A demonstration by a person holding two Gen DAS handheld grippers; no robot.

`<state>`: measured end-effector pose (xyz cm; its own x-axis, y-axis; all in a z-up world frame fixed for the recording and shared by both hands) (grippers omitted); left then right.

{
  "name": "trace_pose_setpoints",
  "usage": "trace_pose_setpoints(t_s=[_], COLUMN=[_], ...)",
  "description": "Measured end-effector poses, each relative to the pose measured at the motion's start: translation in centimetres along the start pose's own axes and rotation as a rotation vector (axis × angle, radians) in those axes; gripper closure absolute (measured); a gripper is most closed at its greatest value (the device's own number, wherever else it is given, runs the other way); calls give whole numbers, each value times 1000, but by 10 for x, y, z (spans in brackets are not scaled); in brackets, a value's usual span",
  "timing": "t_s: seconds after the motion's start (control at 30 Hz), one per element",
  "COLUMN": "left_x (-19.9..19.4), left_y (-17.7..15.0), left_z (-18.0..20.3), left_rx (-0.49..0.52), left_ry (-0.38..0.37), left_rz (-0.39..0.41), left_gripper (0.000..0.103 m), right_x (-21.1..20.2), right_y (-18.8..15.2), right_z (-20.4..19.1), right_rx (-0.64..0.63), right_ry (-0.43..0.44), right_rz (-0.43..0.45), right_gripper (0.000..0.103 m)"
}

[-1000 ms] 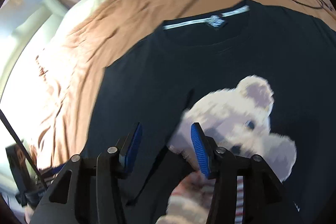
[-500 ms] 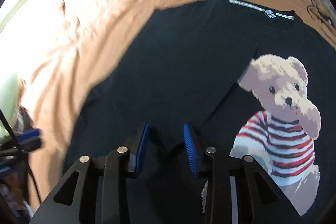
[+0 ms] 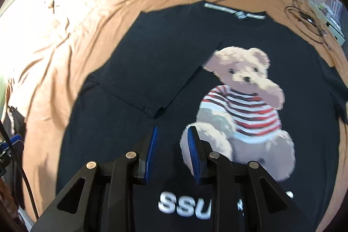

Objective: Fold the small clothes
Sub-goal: 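Move both tools over the shirt toward its other sleeve side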

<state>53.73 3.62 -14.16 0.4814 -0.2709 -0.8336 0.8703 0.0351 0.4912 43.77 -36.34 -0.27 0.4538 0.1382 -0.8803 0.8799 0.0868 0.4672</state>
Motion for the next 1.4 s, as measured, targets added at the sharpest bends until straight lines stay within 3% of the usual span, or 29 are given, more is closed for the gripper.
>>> trace_pose_setpoints(t_s=[0.07,0.13,0.17,0.23,0.3,0.37,0.5,0.7,0.97,1.13,1.4], left_x=[-12,-24,-27,-36,-46,-55,-67,-64,-33,-6,39], left_y=[-1,-2,-2,-2,-3,-2,2,9,15,14,12], left_z=[4,11,15,25,37,52,90,155,241,299,376], left_rx=[9,14,15,17,18,26,62,122,211,297,388], left_ry=[-3,-6,-6,-8,-13,-9,-5,-51,-48,-69,-110], left_rz=[19,35,42,63,86,110,133,132,104,61,13], left_gripper=[57,50,43,31,14,9,1,0,0,1,3], right_x=[-24,-46,-57,-80,-99,-115,-143,-172,-180,-184,-158], right_y=[-7,-14,-20,-27,-36,-47,-62,-84,-101,-111,-137], right_z=[4,11,15,23,32,44,77,131,203,251,346], right_rx=[-1,11,22,42,49,46,80,131,226,272,488], right_ry=[2,16,27,48,62,56,86,109,135,102,163], right_rz=[27,47,60,104,124,137,168,219,253,305,370], right_gripper=[74,53,35,26,23,21,14,0,0,0,1])
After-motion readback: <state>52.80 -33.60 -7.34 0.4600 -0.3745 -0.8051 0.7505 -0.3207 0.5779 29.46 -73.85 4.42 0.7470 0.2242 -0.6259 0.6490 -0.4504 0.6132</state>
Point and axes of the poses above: each gripper's, at about its wrist camera, not at the fingertips, and x roughly the way its jaws point, z to its right, y to its top, the point moved 9 cm from there along x, roughly the way its jaws point, and after that the axes turned 1 degree about -y, right-handed, at the moved point
